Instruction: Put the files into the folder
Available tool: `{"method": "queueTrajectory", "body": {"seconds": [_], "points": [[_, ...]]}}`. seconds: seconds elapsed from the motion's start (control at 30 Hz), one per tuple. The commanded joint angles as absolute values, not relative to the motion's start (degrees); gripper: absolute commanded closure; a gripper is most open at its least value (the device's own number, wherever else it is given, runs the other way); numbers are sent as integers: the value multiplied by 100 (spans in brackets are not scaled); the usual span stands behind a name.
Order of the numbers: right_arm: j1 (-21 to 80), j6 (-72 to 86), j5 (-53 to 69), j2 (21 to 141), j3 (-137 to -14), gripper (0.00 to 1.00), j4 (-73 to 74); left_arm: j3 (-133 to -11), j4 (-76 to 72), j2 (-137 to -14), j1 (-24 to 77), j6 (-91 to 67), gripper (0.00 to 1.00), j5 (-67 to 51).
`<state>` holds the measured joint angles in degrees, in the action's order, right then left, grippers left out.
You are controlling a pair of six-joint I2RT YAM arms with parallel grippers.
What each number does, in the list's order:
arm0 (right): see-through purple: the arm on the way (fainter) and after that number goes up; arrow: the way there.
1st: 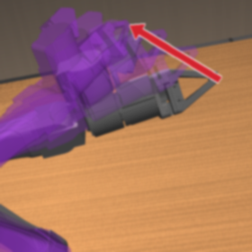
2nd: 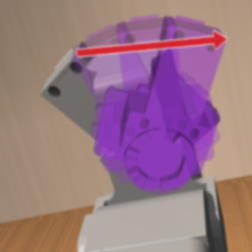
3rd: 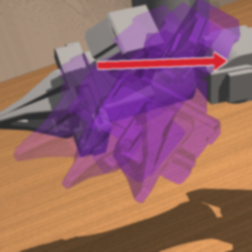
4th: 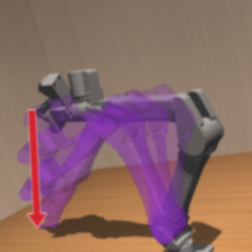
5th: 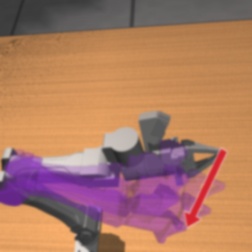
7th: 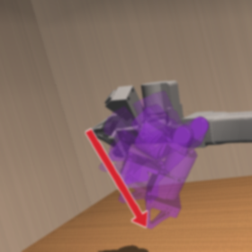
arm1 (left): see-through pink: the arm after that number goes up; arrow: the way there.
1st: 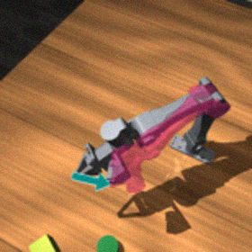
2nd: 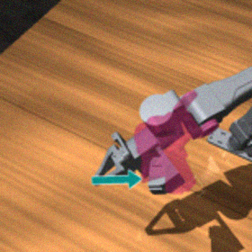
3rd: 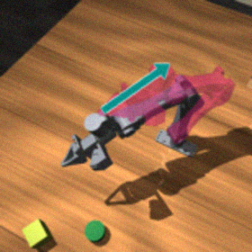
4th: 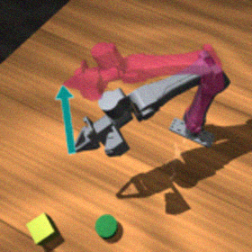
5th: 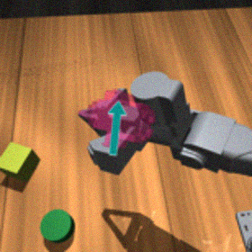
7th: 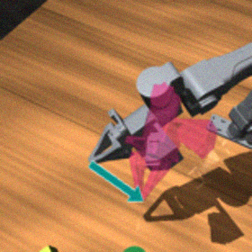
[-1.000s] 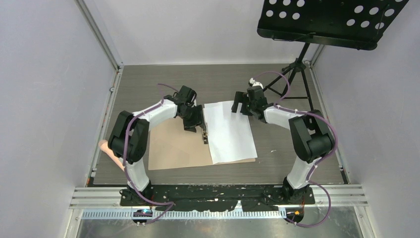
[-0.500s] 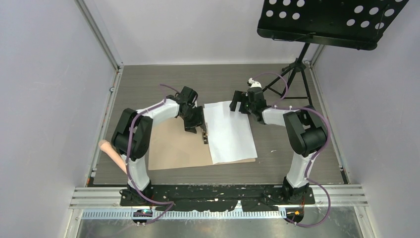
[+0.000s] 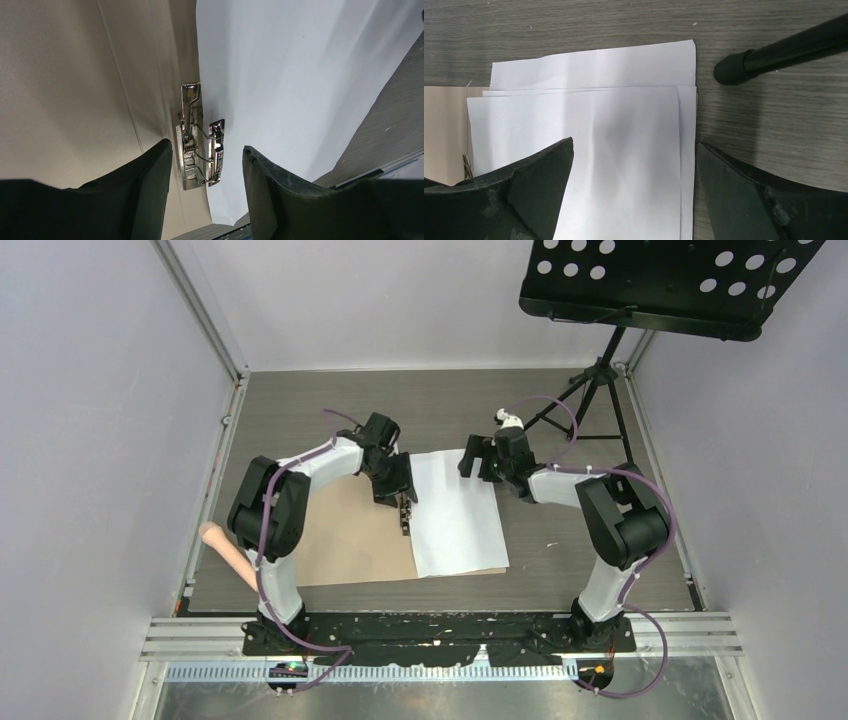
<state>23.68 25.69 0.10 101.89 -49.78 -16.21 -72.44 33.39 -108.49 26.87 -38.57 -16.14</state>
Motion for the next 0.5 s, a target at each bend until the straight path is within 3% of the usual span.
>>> {"method": "queueTrajectory", "body": {"seconds": [0.0,0.27,0.47], "points": [[2412,2624,-464,9853,-5014,1,-960,-7721,3483,-10738,2654,-3742,46,-1424],[2385,2841,-969,9352,-5661,1,1259,-9202,3931,-10932,2573,-2940,32,-644],[3180,3431,-1111,7741,-4485,9,2210,-11360,3886,-12468,2566,-3039,36,-1320]]}}
